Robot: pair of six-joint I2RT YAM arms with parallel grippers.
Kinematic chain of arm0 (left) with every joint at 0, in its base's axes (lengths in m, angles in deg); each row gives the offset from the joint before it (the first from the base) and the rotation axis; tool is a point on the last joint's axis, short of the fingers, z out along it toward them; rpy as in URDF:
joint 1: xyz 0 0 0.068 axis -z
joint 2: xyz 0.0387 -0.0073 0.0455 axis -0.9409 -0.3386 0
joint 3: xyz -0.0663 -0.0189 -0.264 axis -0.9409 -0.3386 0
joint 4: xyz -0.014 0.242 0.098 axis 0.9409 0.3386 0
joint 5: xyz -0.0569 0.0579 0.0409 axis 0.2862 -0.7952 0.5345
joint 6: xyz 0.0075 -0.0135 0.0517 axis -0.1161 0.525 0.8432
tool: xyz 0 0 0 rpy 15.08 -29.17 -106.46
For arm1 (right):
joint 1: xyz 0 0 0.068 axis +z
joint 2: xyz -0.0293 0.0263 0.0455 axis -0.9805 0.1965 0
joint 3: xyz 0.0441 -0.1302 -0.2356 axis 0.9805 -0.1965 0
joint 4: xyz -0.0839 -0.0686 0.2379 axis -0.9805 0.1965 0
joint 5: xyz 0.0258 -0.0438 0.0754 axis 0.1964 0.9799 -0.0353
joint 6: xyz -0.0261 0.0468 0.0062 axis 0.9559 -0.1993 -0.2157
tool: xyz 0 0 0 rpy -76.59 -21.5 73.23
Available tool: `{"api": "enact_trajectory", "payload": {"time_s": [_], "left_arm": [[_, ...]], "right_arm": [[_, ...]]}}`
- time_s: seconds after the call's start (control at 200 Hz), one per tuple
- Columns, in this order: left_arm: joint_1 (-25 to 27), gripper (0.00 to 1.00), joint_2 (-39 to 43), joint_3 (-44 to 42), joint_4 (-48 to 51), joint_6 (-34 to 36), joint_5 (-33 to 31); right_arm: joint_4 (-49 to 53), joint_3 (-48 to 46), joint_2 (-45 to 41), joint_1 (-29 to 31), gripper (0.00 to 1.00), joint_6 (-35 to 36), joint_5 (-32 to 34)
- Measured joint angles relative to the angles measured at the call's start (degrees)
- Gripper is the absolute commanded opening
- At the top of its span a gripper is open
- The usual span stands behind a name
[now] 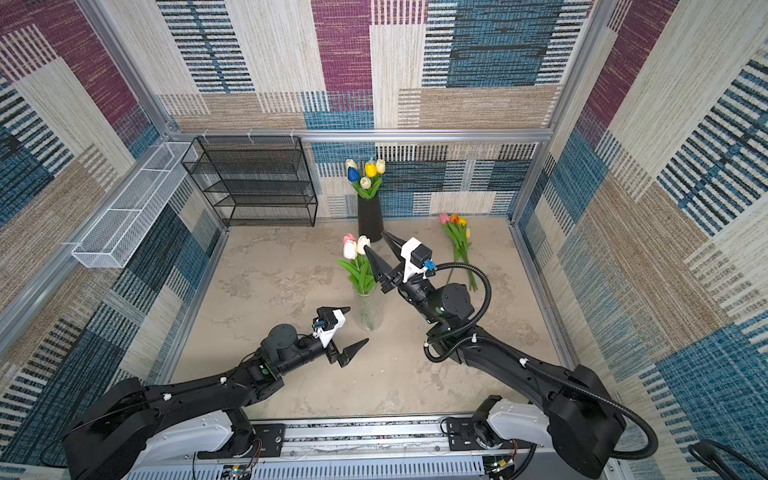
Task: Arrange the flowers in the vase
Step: 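Open the right gripper and draw it back to the tulip bunch, then grasp the rubber-banded tulip bunch stems with the right gripper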
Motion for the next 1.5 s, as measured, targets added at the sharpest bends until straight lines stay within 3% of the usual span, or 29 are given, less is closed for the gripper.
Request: {"api": "enact_trajectory", "payload": {"time_s": [0.125,0.26,0.431,0.546,0.771,1.062,1.162,1.337,1.503], "left_arm": [[0.0,0.99,0.1,0.0,0.0,0.0,0.0],[0.0,0.99,0.1,-0.2,0.0,0.0,0.0],[0.0,0.99,0.3,-0.2,-0.1,0.0,0.0],[0.0,0.99,0.0,-0.2,-0.1,0.0,0.1],[0.0,0.99,-0.3,-0.2,-0.1,0.0,0.1],[0.0,0.99,-0.5,-0.1,0.0,0.0,0.2],[0.0,0.99,-0.7,0.1,0.0,0.0,0.2],[0.0,0.99,-0.7,0.3,0.0,0.0,0.2],[0.0,0.99,-0.8,0.3,0.2,0.0,0.2]], "right_arm": [[12.9,8.2,-0.6,-5.6,0.59,-2.1,2.1],[29.3,16.8,2.6,-17.7,0.59,-7.5,2.4],[49.7,24.0,13.7,-35.6,0.58,-11.5,-1.2],[61.3,27.5,23.3,-42.9,0.56,-10.7,-3.4],[75.5,36.6,41.3,-44.7,0.54,-3.5,-3.7],[77.6,39.2,46.8,-44.8,0.54,-0.5,-1.4],[77.6,40.4,48.8,-44.8,0.45,0.6,-0.7],[77.5,41.3,52.0,-44.9,0.41,1.9,0.3],[76.8,42.4,54.5,-45.0,0.28,2.4,0.2]]}}
